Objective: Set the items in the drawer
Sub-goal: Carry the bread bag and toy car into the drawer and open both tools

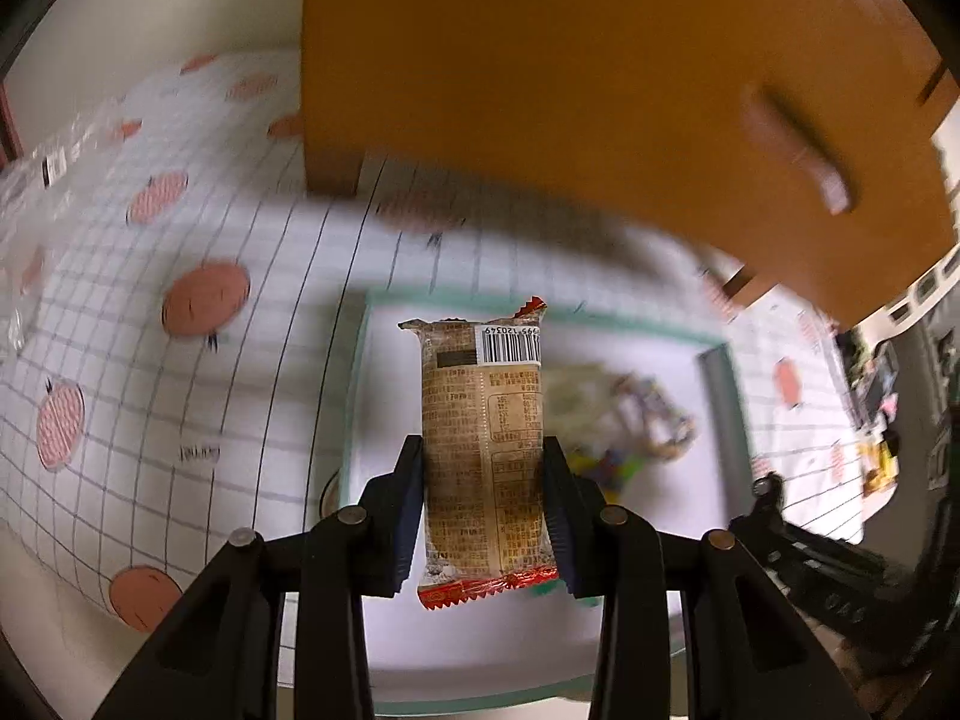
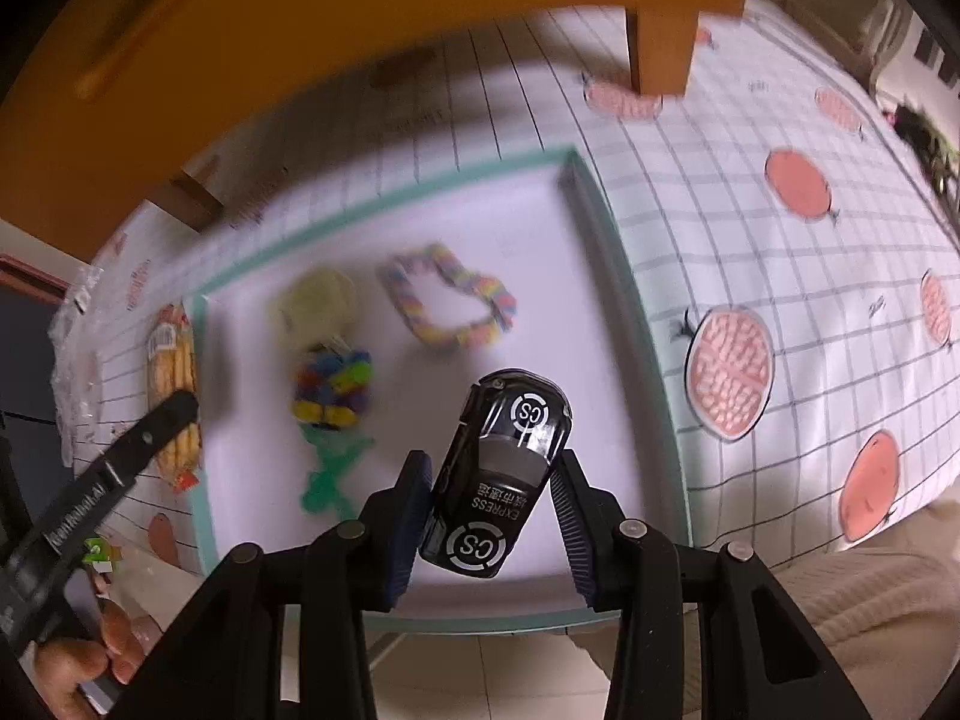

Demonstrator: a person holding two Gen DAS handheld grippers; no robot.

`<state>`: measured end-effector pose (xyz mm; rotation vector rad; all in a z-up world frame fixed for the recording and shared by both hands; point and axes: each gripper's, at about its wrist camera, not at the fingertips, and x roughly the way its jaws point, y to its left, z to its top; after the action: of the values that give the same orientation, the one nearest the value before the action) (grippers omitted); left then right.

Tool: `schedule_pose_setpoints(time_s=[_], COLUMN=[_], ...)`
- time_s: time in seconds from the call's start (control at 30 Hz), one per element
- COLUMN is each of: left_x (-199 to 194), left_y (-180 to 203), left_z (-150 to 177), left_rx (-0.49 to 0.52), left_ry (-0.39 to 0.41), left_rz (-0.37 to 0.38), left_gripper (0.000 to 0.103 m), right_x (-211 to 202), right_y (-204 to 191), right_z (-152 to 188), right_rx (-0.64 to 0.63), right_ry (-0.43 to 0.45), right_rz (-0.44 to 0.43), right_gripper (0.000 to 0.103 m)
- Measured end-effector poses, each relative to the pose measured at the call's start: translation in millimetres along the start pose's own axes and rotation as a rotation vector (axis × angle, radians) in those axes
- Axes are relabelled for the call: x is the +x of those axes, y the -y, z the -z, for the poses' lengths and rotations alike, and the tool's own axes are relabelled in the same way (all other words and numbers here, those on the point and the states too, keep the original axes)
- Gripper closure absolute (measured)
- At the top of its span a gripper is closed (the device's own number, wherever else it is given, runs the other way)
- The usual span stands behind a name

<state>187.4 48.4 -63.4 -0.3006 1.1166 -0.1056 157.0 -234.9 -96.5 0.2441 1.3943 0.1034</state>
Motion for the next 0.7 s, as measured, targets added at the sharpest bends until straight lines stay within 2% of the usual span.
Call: schedule_pose_setpoints(time_s=[0.13, 0.3, 0.47, 0.7], left_x=[-25.9, -70.1, -103.5, -148.2], left_y=[20.1, 39.0, 55.8, 64.9], left_z=[-12.8, -27.4, -47.8, -86.6], left_rx=[0.024, 0.068, 0.108, 0.133], left_ry=[0.069, 0.174, 0.285, 0.413], left_rz=[0.032, 0.07, 0.106, 0.146], left_gripper=[0.065, 0.065, 0.065, 0.065], right_x=[-27.3, -50.8, -97.4, -157.4], right_y=[-11.9, -28.9, -47.6, -70.2], right_z=[-1.9, -18.9, -31.3, -53.2], right_rx=[-0.022, -0.015, -0.066, -0.114], right_ry=[0.08, 0.184, 0.311, 0.431], right_rz=[-0.009, -0.059, -0.06, -0.101], right_gripper=[0.059, 0.059, 0.059, 0.059])
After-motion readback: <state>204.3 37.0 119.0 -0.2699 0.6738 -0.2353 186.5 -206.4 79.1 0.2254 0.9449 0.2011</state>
